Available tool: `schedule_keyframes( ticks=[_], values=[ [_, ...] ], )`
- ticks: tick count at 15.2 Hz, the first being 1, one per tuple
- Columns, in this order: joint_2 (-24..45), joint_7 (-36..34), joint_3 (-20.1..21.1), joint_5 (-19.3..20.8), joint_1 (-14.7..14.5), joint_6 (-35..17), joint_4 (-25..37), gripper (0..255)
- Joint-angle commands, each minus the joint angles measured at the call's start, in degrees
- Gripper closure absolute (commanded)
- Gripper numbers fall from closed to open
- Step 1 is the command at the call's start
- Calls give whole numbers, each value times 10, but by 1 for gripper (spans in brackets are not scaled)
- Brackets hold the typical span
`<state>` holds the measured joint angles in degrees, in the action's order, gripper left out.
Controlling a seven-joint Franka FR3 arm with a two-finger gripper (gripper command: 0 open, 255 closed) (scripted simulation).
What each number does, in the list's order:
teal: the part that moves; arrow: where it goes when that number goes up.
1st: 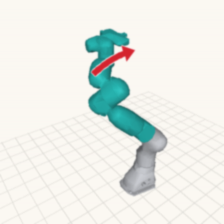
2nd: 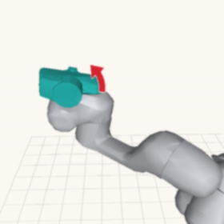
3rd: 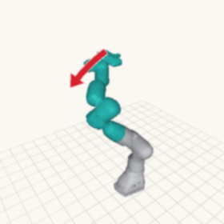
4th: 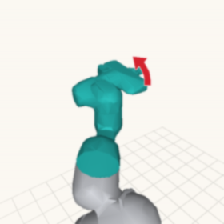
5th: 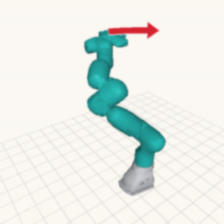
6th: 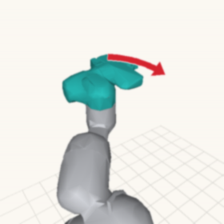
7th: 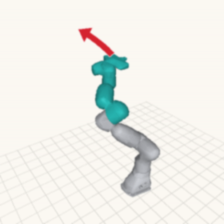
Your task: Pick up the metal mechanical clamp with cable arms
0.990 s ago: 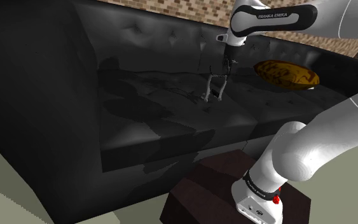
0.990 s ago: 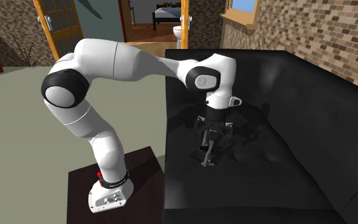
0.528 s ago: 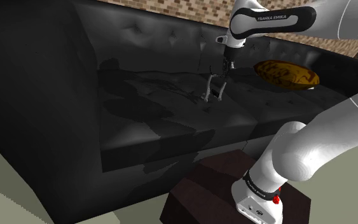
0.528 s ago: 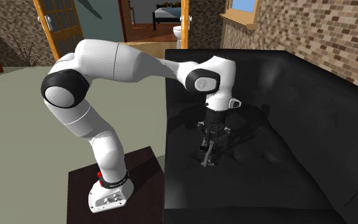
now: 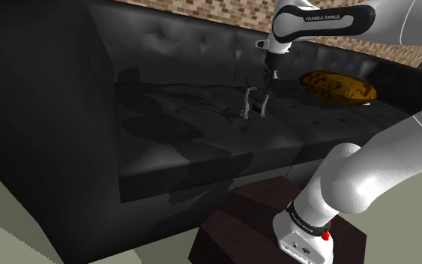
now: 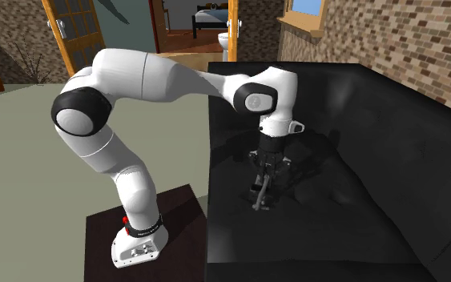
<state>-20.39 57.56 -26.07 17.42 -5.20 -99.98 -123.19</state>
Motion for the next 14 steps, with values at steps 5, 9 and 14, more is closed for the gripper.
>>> schedule_keyframes(
  ticks=[5,9,14],
  values=[
    [0,6,6,-4,-2,45,44,255],
    [2,11,9,-7,-4,75,77,255],
    [5,15,12,-10,-5,98,103,255]
  ],
)
